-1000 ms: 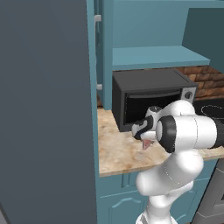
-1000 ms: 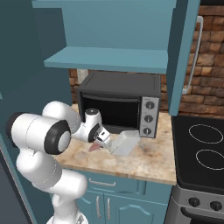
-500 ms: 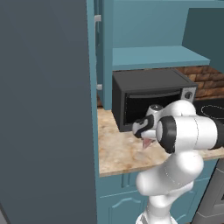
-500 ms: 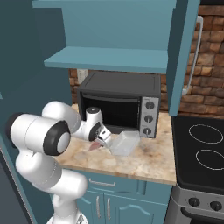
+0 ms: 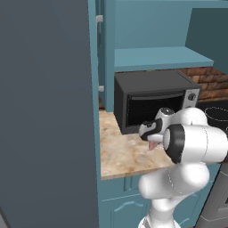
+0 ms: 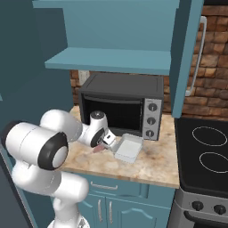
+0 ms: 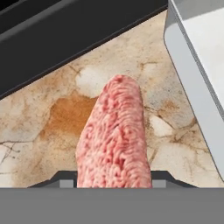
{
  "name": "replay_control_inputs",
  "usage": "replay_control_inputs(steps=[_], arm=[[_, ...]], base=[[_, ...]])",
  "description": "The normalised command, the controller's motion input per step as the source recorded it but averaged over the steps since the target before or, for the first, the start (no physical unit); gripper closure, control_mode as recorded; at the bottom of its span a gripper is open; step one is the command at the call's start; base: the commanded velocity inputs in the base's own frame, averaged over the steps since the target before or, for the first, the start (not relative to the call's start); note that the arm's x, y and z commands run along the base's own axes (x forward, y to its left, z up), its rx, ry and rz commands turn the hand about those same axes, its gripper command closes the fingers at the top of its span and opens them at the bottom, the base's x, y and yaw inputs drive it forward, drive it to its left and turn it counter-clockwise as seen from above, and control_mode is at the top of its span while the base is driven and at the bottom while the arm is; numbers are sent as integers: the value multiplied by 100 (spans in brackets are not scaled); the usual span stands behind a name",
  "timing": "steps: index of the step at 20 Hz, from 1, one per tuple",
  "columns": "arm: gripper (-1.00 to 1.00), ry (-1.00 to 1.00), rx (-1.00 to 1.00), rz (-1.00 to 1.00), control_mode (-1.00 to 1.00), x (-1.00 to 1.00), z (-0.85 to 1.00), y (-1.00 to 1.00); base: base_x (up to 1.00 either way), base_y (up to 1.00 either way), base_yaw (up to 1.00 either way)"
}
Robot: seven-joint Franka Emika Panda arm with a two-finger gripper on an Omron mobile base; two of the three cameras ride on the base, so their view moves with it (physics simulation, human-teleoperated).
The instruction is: Retrieve the tupperware from the cabinet, then place the raw meat into the tupperware to avoid contamination.
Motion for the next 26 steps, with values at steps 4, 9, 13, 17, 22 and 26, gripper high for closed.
replay_control_inputs(steps=[4, 9, 13, 17, 22, 26], arm=[[100, -10, 1, 0, -100, -18, 28, -1], [100, -3, 0, 0, -100, -11, 56, 0], [100, 0, -1, 0, -100, -2, 71, 0], [100, 1, -4, 0, -100, -3, 56, -8], [100, 5, -7, 0, -100, -4, 33, -19], [100, 7, -7, 0, -100, -1, 19, -31]], base=[[0, 0, 0], [0, 0, 0], [0, 0, 0], [0, 0, 0], [0, 0, 0], [0, 0, 0]])
